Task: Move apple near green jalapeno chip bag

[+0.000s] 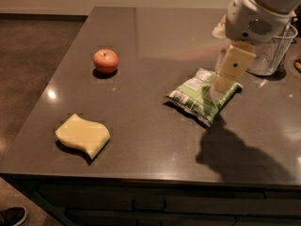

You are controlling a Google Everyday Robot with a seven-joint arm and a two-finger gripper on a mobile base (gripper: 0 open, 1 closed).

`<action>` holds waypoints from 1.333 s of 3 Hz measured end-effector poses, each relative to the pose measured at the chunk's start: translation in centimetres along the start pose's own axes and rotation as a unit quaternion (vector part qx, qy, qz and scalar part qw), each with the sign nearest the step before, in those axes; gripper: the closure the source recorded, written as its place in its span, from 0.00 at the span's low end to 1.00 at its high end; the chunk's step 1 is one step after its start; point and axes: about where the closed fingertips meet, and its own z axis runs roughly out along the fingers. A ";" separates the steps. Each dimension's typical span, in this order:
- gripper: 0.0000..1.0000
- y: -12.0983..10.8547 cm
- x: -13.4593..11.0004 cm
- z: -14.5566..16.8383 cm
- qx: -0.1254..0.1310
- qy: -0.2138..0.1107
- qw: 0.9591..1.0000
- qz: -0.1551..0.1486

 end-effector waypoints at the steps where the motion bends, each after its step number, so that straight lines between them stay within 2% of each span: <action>1: 0.00 -2.7 -6.0 2.5 -0.019 -0.030 0.999 0.000; 2: 0.00 -5.0 -11.5 6.1 -0.023 -0.036 0.999 0.018; 3: 0.00 -7.0 -16.0 10.7 -0.009 -0.034 0.998 0.055; 4: 0.00 -9.1 -19.0 14.4 -0.002 -0.030 0.995 0.091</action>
Offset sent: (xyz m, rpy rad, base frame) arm 0.1362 0.1784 -0.0324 0.1027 0.0670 -0.0677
